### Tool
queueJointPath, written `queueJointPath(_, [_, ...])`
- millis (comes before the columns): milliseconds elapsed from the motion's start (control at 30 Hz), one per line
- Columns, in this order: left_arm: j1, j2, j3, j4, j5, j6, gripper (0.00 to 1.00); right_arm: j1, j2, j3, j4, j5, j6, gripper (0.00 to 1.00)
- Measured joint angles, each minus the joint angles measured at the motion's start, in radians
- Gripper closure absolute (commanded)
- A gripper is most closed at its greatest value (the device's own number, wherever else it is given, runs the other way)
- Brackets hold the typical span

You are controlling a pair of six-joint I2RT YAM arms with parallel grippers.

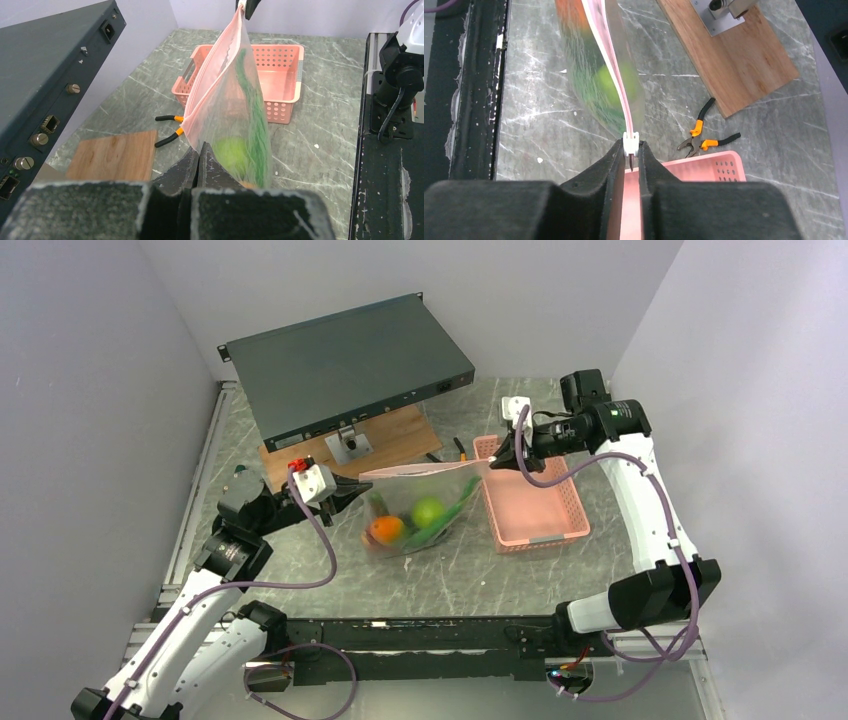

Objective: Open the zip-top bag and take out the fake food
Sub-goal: Zip the zipper food storage bag at the center of the board, then open the zipper of the food storage bag at the center of the board.

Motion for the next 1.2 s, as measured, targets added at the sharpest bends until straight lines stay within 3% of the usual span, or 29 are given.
queueJointPath(100, [0.003,-0.001,0.000,-0.005,-0.001,0.000,1.00,-0.016,0.000,0.001,-0.031,0.000,-0.023,0.29])
queueJointPath(233, [0.012,-0.002,0.000,-0.008,-0.002,0.000,1.00,-0.035,-0.002,0.022,-0.095,-0.030,-0.052,0.01])
queueJointPath(333, [0.012,-0.002,0.000,-0.008,-0.002,0.000,1.00,-0.045,-0.040,0.013,-0.072,-0.089,-0.006,0.00])
queueJointPath(433, [0.012,0.002,0.000,-0.008,0.002,-0.001,1.00,-0.074,-0.139,-0.092,0.067,-0.187,0.142,0.01])
queueJointPath(533, [0.012,0.017,0.000,-0.003,0.013,-0.005,1.00,-0.105,-0.236,-0.241,0.278,-0.312,0.373,0.01])
queueJointPath(567, [0.012,0.037,0.001,0.003,0.032,-0.018,1.00,-0.112,-0.266,-0.373,0.526,-0.426,0.626,0.03])
queueJointPath(833, [-0.042,0.099,0.014,0.007,0.076,-0.092,1.00,-0.070,-0.241,-0.483,0.953,-0.433,1.023,0.07])
queueJointPath(1000, [-0.099,0.122,0.014,-0.008,0.079,-0.125,1.00,-0.023,-0.241,-0.483,1.016,-0.380,1.065,0.15])
queueJointPath(1200, [-0.122,0.122,0.014,-0.015,0.074,-0.138,1.00,0.054,-0.235,-0.475,0.958,-0.277,0.991,0.25])
